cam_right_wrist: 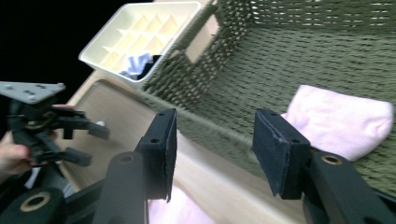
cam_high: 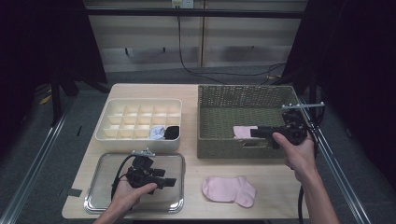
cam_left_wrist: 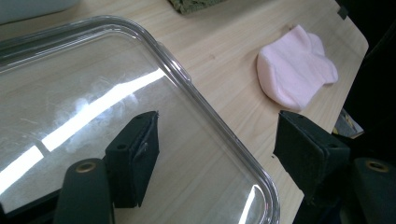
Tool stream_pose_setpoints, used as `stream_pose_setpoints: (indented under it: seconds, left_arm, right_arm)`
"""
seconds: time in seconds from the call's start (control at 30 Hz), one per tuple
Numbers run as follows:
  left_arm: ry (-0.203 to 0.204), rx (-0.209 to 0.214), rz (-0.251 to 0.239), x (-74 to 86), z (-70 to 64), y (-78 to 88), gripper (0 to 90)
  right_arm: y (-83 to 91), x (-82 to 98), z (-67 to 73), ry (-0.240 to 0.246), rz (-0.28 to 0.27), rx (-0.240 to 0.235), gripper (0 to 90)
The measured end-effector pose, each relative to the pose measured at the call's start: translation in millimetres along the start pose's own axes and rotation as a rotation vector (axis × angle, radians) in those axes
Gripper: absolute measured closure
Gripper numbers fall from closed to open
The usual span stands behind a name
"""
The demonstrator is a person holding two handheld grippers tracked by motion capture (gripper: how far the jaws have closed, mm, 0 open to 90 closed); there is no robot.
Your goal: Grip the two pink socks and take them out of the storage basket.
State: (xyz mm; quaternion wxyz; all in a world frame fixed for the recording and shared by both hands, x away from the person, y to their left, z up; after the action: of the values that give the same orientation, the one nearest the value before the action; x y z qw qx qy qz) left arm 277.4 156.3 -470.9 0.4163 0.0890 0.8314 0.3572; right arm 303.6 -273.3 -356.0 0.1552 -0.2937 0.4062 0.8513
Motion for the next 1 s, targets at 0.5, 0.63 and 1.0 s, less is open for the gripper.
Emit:
stream_pose_setpoints:
  seconds: [0.5, 0.63, 1.0]
  left_arm:
    - [-0.002, 0.006, -0.005, -0.9, -1.4, 0.6, 31.0]
    - [-0.005, 0.008, -0.01, -0.8, -1.3, 1.0, 31.2]
    - [0.008, 0.006, -0.009, -1.0, 1.1, 0.5, 31.7]
  right_arm:
    - [-18.0, -33.9, -13.5, -0.041, 0.047, 0.047, 51.9]
    - [-25.5, -44.7, -19.8, -0.05, 0.073, 0.076, 52.8]
    - [-39.7, -60.1, -50.1, -0.102, 0.153, 0.154, 54.5]
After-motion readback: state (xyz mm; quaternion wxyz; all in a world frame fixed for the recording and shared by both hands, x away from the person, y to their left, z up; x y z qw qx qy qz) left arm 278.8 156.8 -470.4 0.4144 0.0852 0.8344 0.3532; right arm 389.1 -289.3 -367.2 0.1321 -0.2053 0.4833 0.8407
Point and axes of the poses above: each handheld gripper's, and its own axes: y roughly backward along the jaws, x roughly out of its underside, z roughly to its left, the point moved 1 cm from there along -y, roughly forward along the jaws, and after that the axes turned 6 degrees about -y, right-handed, at the moved point
